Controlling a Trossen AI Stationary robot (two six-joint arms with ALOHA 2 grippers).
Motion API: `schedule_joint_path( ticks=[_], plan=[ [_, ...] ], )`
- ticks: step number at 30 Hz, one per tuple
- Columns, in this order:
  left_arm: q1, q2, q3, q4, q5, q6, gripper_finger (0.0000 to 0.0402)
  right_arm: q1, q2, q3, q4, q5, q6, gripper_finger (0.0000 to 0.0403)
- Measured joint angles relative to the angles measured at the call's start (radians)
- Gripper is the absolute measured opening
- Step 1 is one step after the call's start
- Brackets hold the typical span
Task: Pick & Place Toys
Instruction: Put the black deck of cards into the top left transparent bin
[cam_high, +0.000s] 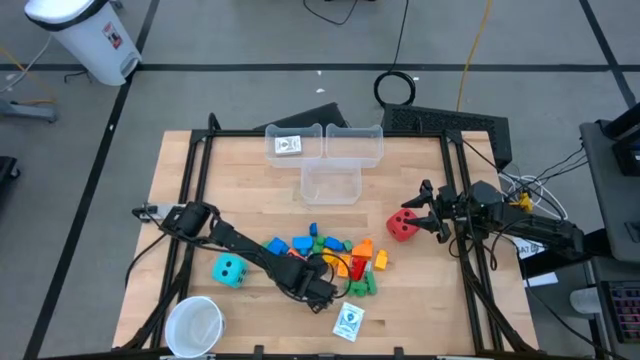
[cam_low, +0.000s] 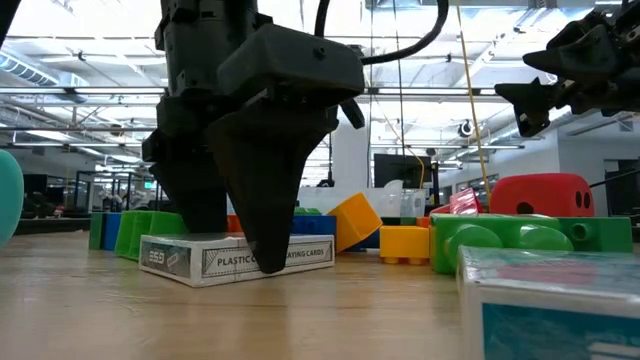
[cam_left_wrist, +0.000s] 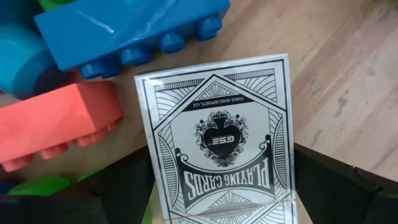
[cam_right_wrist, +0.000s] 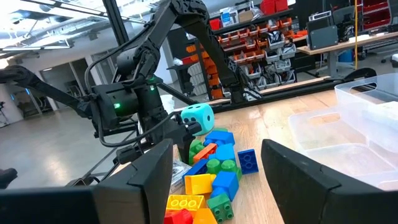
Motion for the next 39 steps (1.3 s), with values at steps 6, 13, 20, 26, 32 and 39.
schedule_joint_path(
  ticks=[6,13,20,26,32,39],
  plan=[
    [0.017,0.001,0.000,0.036,0.030,0.072,0.0313,0.000,0.000,0.000,0.000,0.000,0.000,0.0215],
    [0.019,0.013,0.097,-0.071,0.032,0.144,0.0313,0.000,0.000,0.000,0.000,0.000,0.000,0.0215],
    [0.019,-0.011,0.263,-0.197,-0.048,0.221,0.0313,0.000,0.000,0.000,0.000,0.000,0.000,0.0215],
    [0.019,-0.065,0.387,-0.310,-0.118,0.284,0.0313,0.000,0.000,0.000,0.000,0.000,0.000,0.0215],
    [0.042,-0.177,0.426,-0.354,-0.241,0.340,0.0313,0.000,0.000,0.000,0.000,0.000,0.000,0.0215],
    [0.079,-0.318,0.406,-0.353,-0.477,0.416,0.0313,0.000,0.000,0.000,0.000,0.000,0.000,0.0215]
  ],
)
